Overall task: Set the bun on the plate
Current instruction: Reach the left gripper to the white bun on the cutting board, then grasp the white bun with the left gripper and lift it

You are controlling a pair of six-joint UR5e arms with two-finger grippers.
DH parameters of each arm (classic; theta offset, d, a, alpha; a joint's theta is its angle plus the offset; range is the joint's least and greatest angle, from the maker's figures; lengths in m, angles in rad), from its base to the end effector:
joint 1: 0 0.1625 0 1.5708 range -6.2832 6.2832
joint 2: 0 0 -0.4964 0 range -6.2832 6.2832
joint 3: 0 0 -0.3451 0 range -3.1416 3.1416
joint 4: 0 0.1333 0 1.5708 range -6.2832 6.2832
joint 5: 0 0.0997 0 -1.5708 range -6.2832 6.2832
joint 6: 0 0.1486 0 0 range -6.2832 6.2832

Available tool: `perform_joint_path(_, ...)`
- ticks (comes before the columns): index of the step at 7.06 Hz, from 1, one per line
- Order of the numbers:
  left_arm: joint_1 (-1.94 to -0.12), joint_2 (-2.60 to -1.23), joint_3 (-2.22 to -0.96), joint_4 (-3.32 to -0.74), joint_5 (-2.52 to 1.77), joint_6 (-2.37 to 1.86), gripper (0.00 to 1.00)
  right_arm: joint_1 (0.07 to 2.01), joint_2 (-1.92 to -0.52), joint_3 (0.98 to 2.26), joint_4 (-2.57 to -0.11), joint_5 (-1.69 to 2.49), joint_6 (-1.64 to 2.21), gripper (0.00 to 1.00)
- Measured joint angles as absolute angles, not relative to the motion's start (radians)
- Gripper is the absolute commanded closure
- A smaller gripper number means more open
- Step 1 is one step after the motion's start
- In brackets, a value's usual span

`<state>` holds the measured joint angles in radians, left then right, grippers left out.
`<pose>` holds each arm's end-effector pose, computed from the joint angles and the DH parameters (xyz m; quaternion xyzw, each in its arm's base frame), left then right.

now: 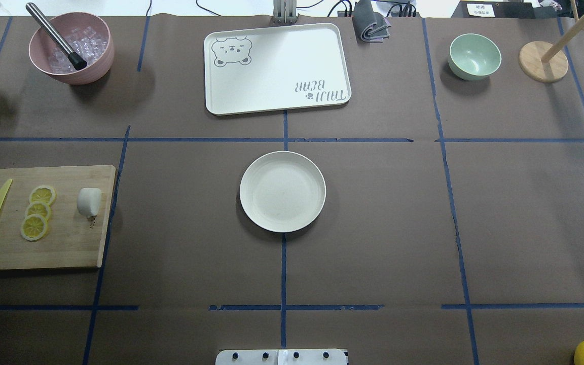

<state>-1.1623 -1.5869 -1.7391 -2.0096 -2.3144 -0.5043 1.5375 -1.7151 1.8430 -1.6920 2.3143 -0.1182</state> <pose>0.1654 -0.4645 0.6262 0.1040 0.4363 0.0688 0.8911 0.0203 -0.3722 0.7184 0.0185 -0.3628 -0.0717 0.9289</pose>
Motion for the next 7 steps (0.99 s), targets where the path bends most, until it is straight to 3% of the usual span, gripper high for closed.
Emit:
perform_joint_path(3,-0.809,-1.644,-1.833,-2.01,-2.021,-1.01,0.0,1.537,-1.715,1.842,-1.692,2.315,-0.118,0.0)
perform_joint_path(7,-0.73,-1.646,-1.829,-2.007,-1.945,-1.113,0.0,1.537,-1.714,1.842,-1.692,2.316,-0.118,0.0)
